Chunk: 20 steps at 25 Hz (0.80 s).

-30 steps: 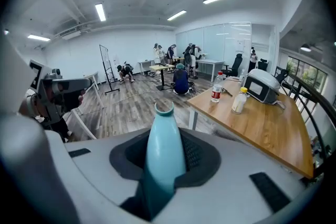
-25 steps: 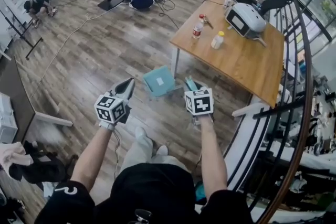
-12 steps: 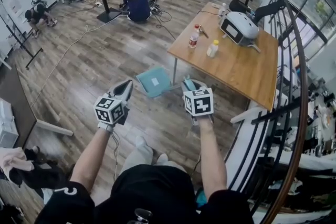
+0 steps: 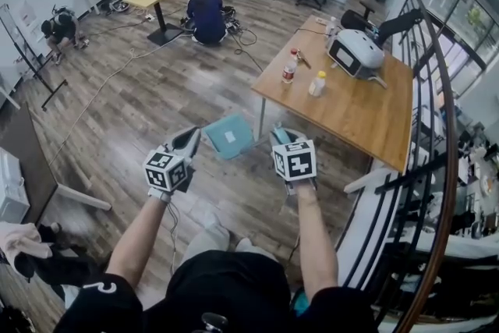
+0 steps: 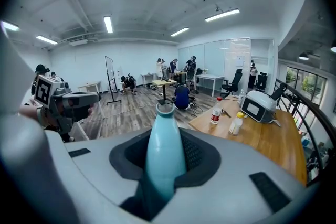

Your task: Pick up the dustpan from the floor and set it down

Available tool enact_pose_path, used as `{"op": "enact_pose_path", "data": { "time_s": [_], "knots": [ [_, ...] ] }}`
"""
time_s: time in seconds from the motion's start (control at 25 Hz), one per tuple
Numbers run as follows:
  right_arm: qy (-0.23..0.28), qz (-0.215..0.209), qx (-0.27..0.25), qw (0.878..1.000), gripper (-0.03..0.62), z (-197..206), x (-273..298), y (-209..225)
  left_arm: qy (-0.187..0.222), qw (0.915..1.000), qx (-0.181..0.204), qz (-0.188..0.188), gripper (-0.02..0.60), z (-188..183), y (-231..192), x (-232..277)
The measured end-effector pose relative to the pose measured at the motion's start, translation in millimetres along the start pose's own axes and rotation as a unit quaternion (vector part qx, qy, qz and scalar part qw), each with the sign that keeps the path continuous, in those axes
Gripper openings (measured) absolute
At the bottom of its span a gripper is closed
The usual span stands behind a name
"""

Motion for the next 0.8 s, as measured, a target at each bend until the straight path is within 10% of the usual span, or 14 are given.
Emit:
{"op": "enact_pose_path", "data": {
  "time_s": [0.8],
  "knots": [
    [-0.028,0.023,0.032,0.999,0.089,46,-9,20,-0.032,0.9990,0.003,0.031,-0.003,26,20,17]
  ]
}}
Point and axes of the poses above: the fingertips, and each gripper's own axes: x forward along the fingers, y to its right, z out of its underside, the point moved 8 cm from there along -x, backward along the fingers
